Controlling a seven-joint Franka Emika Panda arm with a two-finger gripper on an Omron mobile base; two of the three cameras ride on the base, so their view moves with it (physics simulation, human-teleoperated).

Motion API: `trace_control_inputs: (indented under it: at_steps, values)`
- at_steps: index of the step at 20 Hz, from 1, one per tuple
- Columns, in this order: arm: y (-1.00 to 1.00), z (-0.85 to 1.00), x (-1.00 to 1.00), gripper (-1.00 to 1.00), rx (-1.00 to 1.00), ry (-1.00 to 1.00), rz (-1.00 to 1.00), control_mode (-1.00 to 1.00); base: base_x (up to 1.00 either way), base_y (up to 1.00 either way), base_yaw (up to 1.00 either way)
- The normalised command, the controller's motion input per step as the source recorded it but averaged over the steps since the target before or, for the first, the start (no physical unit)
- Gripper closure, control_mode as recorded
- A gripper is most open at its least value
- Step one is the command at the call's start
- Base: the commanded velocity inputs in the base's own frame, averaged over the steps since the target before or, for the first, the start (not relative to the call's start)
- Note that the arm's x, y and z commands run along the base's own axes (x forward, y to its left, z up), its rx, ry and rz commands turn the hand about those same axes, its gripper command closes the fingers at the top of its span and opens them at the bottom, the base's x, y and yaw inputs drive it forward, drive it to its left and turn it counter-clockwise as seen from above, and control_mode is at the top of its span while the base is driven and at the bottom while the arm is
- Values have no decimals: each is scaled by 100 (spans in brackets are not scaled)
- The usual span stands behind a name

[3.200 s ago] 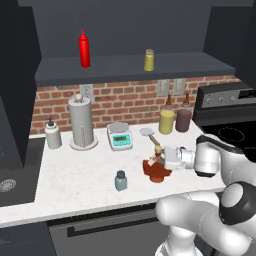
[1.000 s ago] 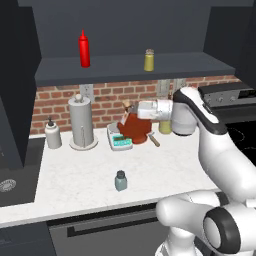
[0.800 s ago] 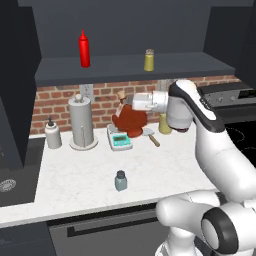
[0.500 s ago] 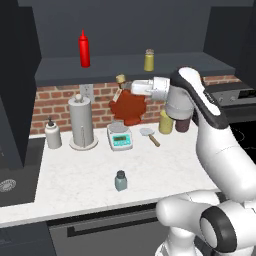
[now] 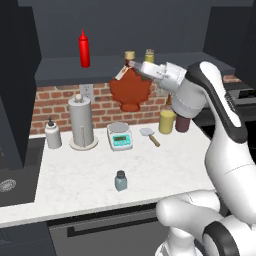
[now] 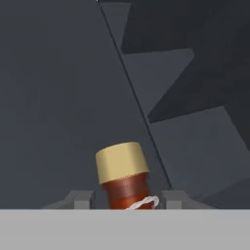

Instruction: Put the shaker and condiment bottle from the counter next to their counterparts in the cabinet.

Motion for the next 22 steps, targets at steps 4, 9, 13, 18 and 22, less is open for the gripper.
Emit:
trace_control_inputs:
  at_steps: [4, 9, 13, 18, 22]
  values:
    - [-9, 78, 2, 100, 21, -3, -19, -100, 0, 0, 0]
    - [-13, 88, 1, 100, 23, -3, -23, -100, 0, 0, 0]
    - [-1, 59, 1, 100, 7, 0, -22, -100, 0, 0, 0]
    - [-13, 12, 0, 100, -19, 5, -15, -100, 0, 0, 0]
    - [-12, 9, 0, 100, -20, 8, -12, -100, 0, 0, 0]
